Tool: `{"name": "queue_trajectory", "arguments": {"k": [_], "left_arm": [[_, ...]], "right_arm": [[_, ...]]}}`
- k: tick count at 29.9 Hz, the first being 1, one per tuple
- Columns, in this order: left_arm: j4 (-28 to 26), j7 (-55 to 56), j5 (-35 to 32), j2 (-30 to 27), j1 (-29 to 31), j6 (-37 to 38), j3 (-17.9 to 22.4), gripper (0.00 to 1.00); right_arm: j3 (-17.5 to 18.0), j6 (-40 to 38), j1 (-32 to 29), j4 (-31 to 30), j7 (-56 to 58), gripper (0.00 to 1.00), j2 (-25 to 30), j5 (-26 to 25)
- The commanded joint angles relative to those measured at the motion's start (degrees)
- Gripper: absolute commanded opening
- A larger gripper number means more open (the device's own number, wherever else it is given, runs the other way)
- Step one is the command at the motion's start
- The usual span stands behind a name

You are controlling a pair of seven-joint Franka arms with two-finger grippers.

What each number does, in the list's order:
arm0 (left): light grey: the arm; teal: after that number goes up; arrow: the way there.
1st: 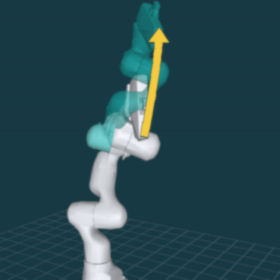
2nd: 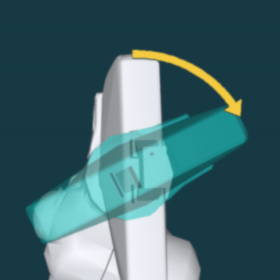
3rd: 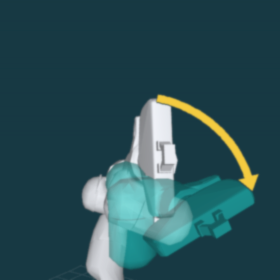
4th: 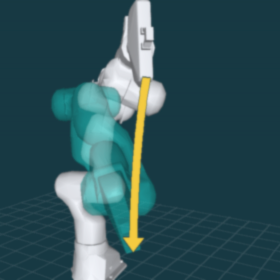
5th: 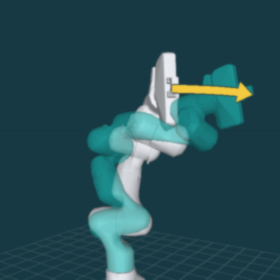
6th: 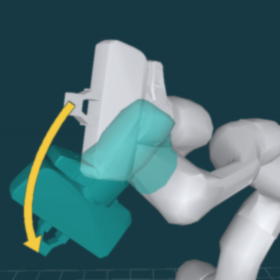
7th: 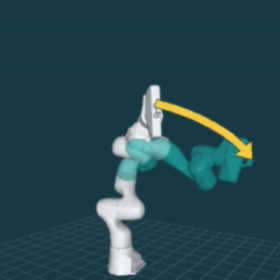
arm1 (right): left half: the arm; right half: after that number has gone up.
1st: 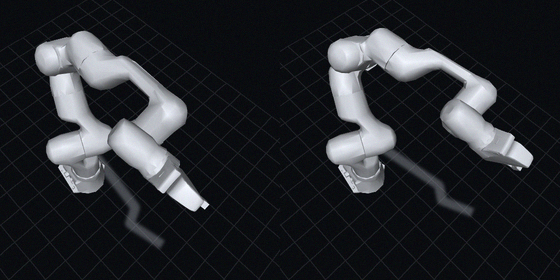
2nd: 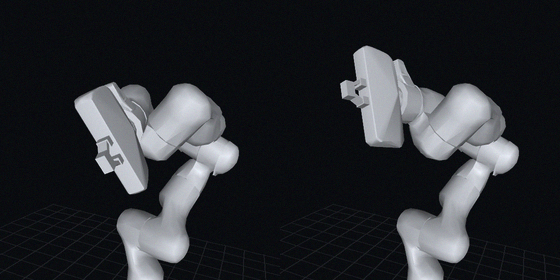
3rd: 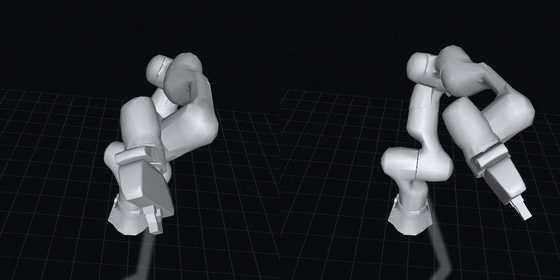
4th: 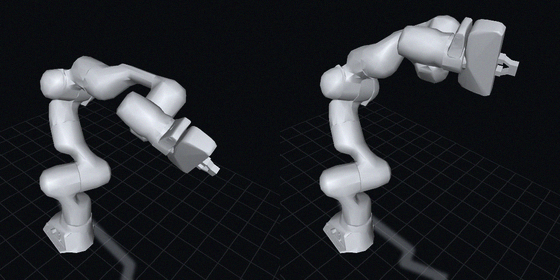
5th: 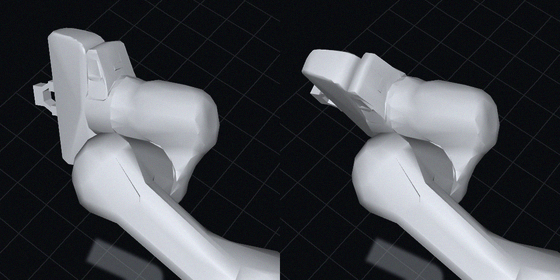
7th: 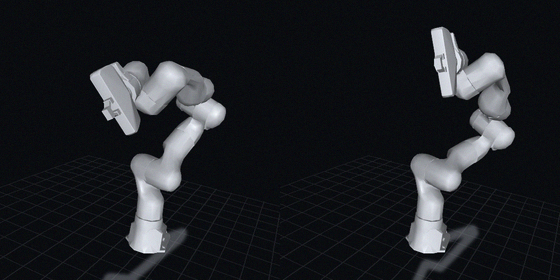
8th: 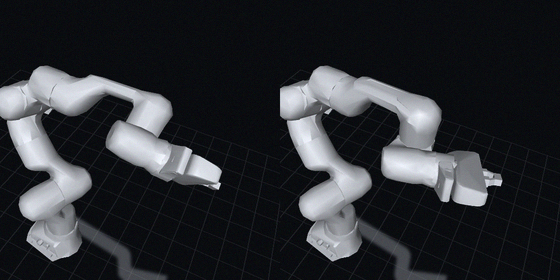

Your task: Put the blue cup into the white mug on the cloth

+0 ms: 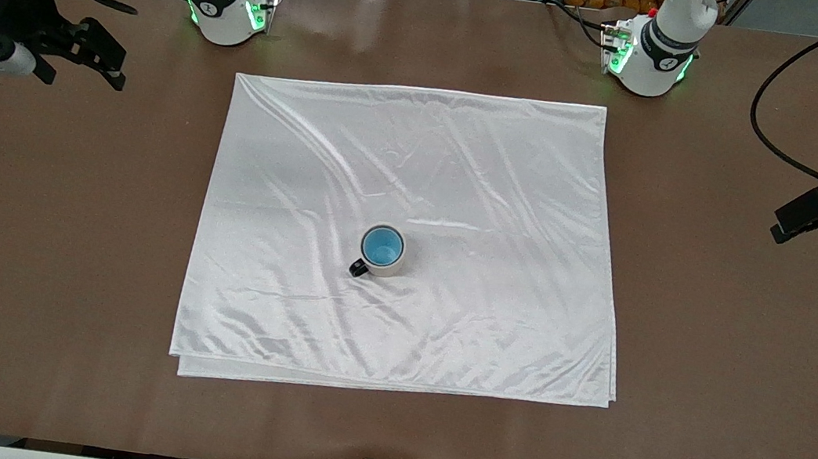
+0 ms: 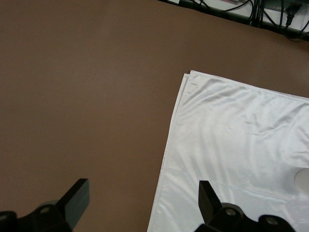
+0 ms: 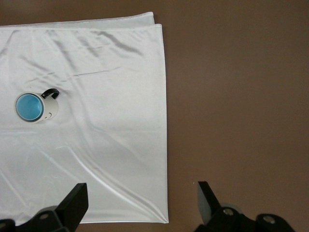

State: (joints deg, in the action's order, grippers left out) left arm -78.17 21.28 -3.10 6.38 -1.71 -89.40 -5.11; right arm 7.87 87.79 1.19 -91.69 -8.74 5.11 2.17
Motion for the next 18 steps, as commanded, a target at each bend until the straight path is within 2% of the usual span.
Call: {"name": "queue_trajectory", "arguments": {"k": [1,12,18], "left_arm": [[-4.27,-0.81,1.34,-3.83,0.83,-0.42,-0.16,1.00],[-4.72,-0.63,0.73,-4.01,1.01,-1.40,0.19,1.00],[-4.89,-2.29,0.64,-4.01,4.26,-2.98,0.10,1.00]], "right_arm": [[0.04,-0.42,-0.22,-0.15,0.65,1.00,0.17,-0.76],[0.04,0.19,-0.40,0.02,0.57,1.00,-0.54,-0.85],[0.13,-0.42,-0.92,0.37,0.65,1.00,-1.24,-0.76]]}}
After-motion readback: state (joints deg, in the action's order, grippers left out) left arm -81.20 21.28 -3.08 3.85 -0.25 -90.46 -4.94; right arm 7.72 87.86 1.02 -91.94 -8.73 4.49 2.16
